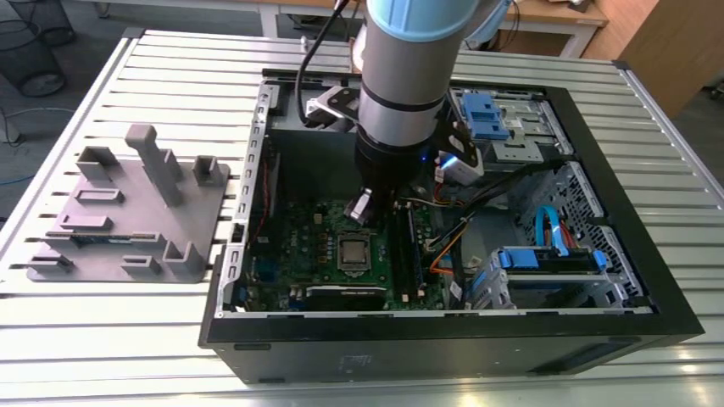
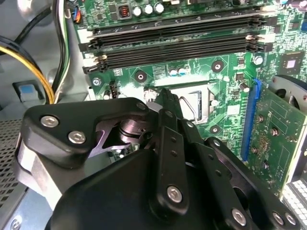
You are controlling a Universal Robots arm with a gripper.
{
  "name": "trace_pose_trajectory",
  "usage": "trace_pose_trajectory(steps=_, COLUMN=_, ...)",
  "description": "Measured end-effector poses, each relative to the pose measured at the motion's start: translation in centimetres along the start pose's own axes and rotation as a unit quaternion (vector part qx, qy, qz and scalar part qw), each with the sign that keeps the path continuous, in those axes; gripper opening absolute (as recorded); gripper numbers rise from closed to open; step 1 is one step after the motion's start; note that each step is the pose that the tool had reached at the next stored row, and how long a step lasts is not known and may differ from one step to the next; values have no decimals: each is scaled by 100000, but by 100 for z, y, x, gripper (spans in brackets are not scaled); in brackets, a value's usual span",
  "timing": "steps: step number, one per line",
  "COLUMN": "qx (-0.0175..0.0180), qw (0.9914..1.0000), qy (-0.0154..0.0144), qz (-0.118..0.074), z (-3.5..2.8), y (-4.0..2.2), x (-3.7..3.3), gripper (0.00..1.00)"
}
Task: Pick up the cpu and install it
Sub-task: 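Install the first cpu locking lever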
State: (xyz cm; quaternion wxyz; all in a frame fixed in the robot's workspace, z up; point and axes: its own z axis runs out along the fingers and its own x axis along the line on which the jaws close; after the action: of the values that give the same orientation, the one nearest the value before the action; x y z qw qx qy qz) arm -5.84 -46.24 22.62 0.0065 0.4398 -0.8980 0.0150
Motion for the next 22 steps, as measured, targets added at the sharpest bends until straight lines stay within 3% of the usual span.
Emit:
trace_pose_trajectory(steps=18, qx=25, qw=100000, qy=41, qz=175, z=48, y=27, x=20, gripper=11)
trace_pose_trajectory(steps=22, qx=118, qw=99998, qy=188, qz=624, z=71, y=24, x=28, gripper=11)
